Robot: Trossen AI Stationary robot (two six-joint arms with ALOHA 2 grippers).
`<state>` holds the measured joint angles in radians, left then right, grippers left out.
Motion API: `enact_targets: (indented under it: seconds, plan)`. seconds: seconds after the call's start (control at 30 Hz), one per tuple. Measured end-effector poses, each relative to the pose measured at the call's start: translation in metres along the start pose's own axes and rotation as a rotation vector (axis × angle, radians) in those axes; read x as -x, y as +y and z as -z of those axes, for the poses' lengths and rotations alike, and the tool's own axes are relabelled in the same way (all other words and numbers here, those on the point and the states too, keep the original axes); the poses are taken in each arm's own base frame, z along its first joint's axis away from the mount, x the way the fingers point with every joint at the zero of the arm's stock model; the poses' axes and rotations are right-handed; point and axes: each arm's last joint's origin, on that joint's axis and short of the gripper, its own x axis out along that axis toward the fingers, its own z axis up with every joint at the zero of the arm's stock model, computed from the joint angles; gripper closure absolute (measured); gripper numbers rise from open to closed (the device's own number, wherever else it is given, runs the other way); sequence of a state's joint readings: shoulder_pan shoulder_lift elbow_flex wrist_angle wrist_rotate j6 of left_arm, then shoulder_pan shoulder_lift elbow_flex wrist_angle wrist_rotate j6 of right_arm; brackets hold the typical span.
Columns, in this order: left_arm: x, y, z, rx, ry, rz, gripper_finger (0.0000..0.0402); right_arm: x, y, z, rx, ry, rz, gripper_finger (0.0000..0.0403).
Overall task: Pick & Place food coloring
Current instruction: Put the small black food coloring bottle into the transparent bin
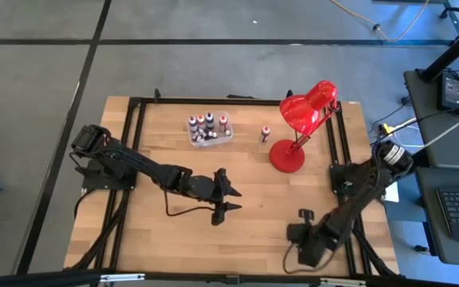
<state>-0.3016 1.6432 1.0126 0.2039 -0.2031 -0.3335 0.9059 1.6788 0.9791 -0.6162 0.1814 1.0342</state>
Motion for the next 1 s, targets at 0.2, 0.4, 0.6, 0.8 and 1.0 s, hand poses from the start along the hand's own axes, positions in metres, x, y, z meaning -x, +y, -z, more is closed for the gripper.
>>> enact_targets:
  seconds: [0.2, 0.4, 0.6, 0.8, 1.0]
  plan:
    - [0.024, 0.009, -0.012, 0.072, 0.054, -0.027, 0.0213, -0.005, -0.031, -0.043, 0.036, -0.128, 0.121, 0.0343]
    - [0.063, 0.01, -0.03, 0.058, 0.05, -0.024, 0.0214, -0.007, -0.059, -0.101, 0.083, -0.391, 0.176, 0.0343]
    - [0.098, 0.014, -0.039, 0.03, 0.074, -0.037, 0.0214, 0.0, -0.094, -0.157, 0.098, -0.622, 0.118, 0.0343]
    - [0.12, 0.021, -0.041, -0.051, 0.079, -0.132, 0.0213, 0.01, -0.135, -0.197, 0.008, -0.857, 0.154, 0.0343]
    - [0.13, 0.026, -0.038, -0.117, 0.111, -0.236, 0.0214, -0.011, -0.172, -0.217, -0.028, -0.9, 0.236, 0.0343]
